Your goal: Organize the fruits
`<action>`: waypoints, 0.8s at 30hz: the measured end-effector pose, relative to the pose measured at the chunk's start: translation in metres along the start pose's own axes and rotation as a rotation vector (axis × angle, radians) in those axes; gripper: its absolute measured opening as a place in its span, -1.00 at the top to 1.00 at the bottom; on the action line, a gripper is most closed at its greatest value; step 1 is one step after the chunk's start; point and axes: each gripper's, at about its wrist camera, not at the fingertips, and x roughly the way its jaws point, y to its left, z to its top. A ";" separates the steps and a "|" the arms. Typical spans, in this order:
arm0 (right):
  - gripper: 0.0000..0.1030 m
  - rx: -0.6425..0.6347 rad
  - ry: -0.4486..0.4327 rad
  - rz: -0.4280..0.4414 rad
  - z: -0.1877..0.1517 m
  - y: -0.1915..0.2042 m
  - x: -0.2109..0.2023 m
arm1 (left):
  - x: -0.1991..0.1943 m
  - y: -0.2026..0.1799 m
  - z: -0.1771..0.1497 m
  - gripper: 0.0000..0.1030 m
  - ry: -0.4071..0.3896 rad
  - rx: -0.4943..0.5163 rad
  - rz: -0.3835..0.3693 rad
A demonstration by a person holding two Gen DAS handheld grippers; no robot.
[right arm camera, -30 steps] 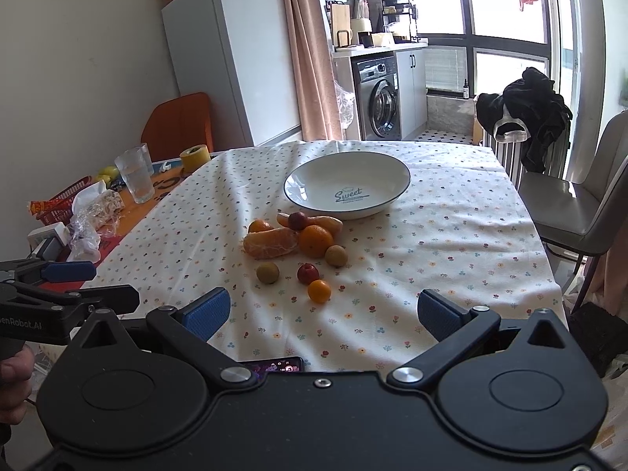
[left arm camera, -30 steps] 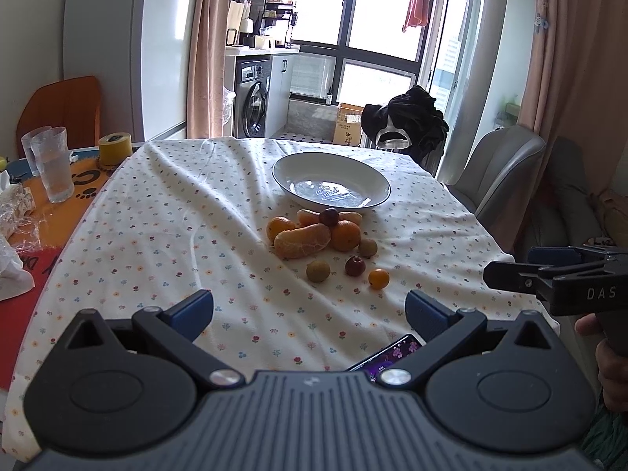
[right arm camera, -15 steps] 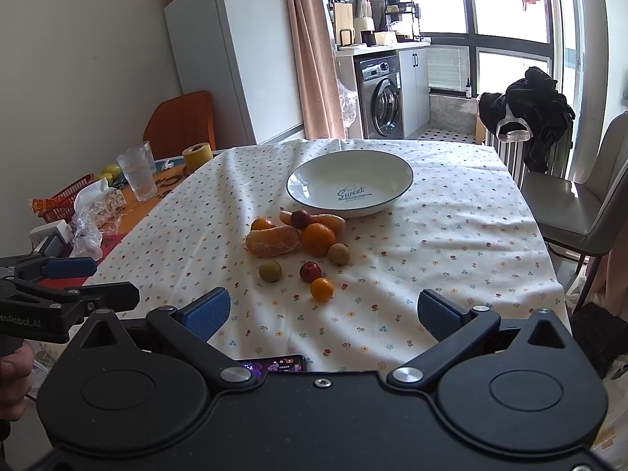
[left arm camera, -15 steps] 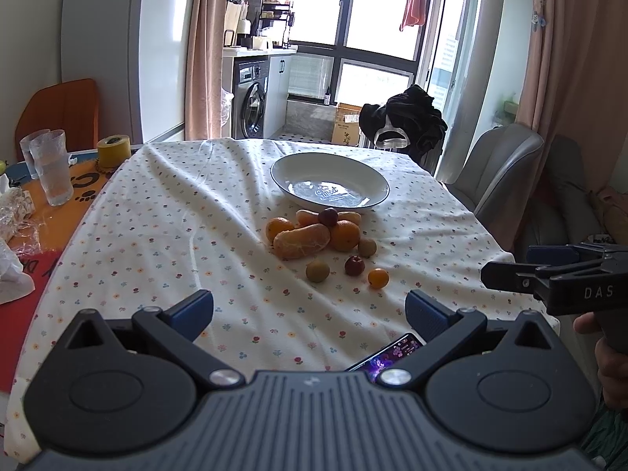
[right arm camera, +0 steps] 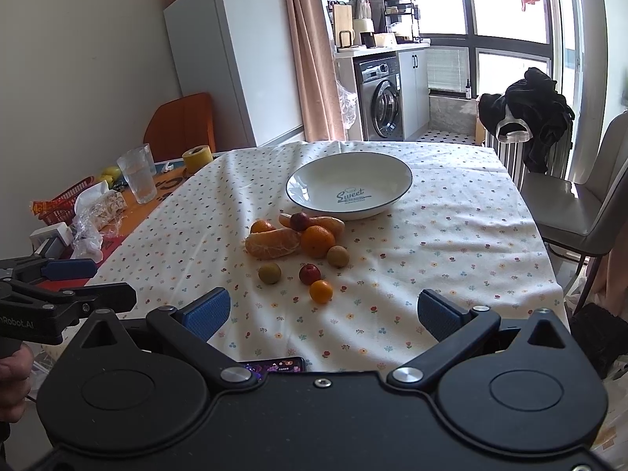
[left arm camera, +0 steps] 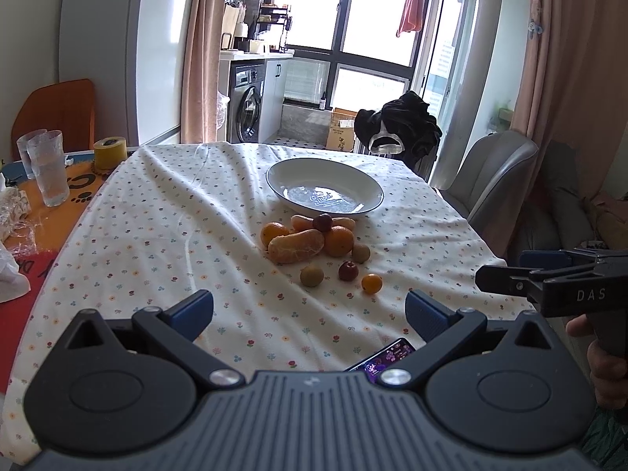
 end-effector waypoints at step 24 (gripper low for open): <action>-1.00 0.045 0.038 0.075 -0.006 -0.016 0.029 | 0.032 0.014 -0.001 -0.95 -0.002 -0.027 -0.009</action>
